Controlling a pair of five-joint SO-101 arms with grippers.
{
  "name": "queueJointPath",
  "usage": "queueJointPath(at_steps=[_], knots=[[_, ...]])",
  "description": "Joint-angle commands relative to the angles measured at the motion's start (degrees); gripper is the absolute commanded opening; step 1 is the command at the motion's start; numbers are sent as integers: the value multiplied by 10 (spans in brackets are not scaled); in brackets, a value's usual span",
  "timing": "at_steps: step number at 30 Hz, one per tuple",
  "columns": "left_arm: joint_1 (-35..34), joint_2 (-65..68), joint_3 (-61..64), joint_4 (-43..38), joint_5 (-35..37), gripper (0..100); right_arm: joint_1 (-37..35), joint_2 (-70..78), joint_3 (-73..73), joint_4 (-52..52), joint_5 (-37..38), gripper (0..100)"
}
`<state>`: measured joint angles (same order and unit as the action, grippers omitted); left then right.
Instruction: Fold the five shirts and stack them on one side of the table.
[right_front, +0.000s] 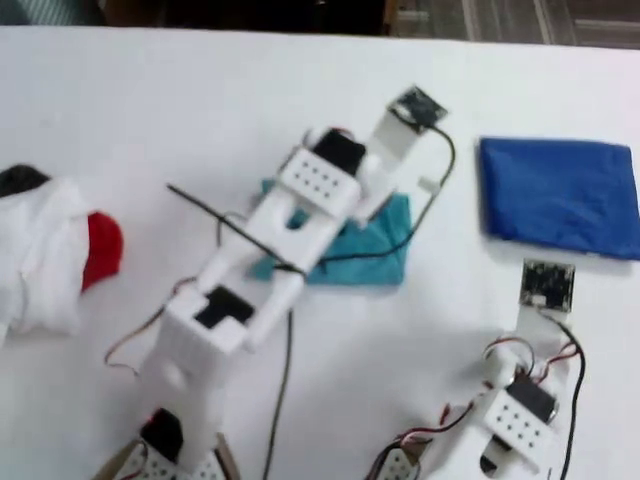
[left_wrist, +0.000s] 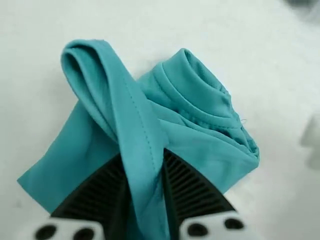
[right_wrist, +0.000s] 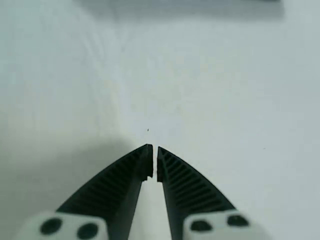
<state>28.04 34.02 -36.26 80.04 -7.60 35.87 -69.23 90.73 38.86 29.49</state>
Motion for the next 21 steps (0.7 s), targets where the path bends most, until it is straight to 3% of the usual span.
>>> queueJointPath(at_steps=[1,9,16,20,21], knots=[[14,4,-36,3,4,28,-5,-14,-3,2,-4,22],[9,4,-82,79,2,205,-5,-14,-3,2,-4,23],[-20,5,-262,177,-25,161,-6,-14,-2,2,-4,22],[-112,5,-310,222,-34,11,-6,-14,-2,2,-4,21],[-142,4,-302,222,-34,34,-6,-13,-4,3,-4,21]])
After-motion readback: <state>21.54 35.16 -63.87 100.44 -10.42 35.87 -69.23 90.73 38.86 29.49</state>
